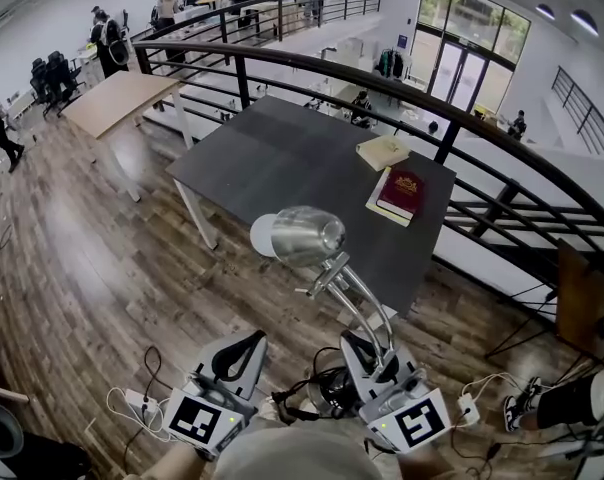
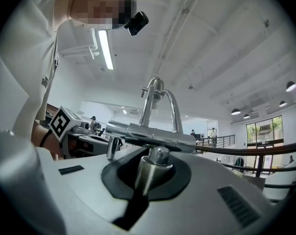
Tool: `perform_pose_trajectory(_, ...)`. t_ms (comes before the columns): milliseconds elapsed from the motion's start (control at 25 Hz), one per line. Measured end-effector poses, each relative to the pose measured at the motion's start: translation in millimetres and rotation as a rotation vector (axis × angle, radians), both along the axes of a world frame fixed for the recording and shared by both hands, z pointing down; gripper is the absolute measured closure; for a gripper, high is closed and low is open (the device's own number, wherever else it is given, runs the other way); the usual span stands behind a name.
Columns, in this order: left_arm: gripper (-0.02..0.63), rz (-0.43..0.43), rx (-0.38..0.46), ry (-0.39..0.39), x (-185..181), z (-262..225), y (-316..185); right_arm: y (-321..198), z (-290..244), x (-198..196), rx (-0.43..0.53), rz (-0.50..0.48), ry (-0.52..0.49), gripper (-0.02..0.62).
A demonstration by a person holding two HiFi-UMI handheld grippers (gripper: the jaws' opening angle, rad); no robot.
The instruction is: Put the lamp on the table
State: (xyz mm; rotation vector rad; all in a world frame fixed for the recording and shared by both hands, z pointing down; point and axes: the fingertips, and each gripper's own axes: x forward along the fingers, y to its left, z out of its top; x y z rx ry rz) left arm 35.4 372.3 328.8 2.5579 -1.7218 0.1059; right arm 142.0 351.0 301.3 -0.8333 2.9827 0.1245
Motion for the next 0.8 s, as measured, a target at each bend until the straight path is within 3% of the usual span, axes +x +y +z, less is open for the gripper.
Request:
perform_pose_trajectory(240,0.601,-0.021,-0.022,-0.017,10.5,8.2,-6.6,-11.5,2.3,14.4,0.003,-0.006,0.003,0.598)
perform_pose_trajectory(440,0.601,-0.028,0.014,-0.003,15.8,7.1,-11.1,-16.7,2.4,17.3,0.047,-0.005,0.012,0.598)
perform_pose_trajectory(800,0.601,-0.039,-0.026,-0.025,13.8,22.7,-25.7,-42.2,10.6,17.4,0.01,-0.006,0.001,0.598)
